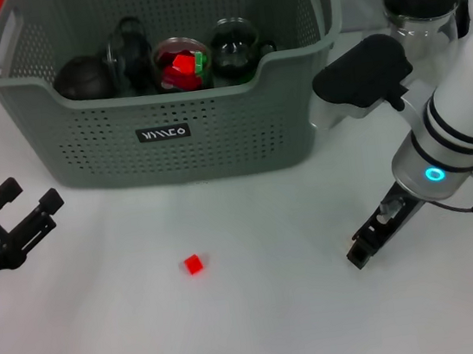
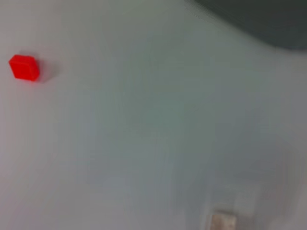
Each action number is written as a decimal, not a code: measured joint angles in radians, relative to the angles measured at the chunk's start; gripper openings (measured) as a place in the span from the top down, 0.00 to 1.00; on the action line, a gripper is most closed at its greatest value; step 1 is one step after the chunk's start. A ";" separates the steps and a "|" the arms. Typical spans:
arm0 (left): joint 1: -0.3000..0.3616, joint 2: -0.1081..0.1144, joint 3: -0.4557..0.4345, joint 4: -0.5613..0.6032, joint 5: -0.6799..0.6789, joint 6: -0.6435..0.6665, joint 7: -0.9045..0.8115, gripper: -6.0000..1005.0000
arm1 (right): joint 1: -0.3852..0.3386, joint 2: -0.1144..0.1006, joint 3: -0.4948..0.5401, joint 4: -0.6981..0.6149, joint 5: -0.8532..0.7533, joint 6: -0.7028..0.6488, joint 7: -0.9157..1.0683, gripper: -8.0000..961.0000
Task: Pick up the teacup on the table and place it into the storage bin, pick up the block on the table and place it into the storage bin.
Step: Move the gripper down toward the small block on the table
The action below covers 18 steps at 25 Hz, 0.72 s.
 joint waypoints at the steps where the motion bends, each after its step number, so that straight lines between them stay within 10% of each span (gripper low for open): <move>1: 0.000 0.000 0.000 0.000 0.000 0.000 0.000 0.25 | 0.000 -0.001 0.002 0.000 -0.006 -0.001 0.002 0.42; 18: -0.002 -0.001 0.005 -0.003 0.000 -0.007 0.000 0.25 | 0.001 0.006 -0.008 -0.017 -0.041 0.018 -0.030 0.42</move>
